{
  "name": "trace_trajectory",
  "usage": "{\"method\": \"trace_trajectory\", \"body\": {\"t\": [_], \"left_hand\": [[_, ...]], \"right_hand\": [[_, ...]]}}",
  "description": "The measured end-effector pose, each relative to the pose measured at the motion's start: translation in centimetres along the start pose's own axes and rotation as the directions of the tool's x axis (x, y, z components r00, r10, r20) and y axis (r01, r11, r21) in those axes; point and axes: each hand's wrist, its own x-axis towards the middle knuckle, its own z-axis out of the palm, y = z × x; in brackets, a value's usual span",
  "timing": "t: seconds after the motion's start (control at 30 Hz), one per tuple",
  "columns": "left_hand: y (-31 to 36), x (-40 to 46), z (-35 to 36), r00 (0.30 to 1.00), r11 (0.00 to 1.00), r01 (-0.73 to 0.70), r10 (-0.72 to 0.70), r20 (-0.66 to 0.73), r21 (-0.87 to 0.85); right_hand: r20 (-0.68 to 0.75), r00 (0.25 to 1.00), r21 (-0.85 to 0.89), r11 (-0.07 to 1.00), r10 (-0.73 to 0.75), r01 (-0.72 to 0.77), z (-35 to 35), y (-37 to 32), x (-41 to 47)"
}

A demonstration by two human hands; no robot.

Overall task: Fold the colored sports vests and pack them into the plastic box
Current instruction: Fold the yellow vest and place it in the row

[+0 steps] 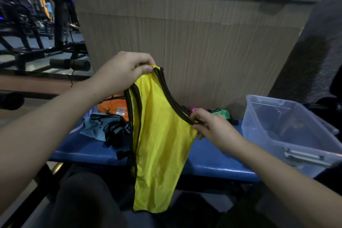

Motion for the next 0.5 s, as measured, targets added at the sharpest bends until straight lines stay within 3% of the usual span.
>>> {"method": "trace_trajectory", "body": {"t": [0.17,0.3,0.5], "left_hand": [[1.0,0.7,-2.6,0.998,0.996,-0.033,0.037,-0.044,0.08],[1.0,2.2,-4.1,0.993,0.994,-0.027,0.039,-0.113,0.101],[-0.1,6.6,-3.8,0.997,0.988,0.034,-0.024,-0.07,0.147]], "right_hand": [[-0.024,1.0,0.002,1.0,0.017,-0.017,-2.0,-1.9,0.2],[-0.089,0.988,0.089,0.989,0.125,-0.117,-3.8,-2.6,1.5],[-0.078,0.977,-0.056,0.978,0.199,-0.203,-6.5,-2.2,5.4]]}}
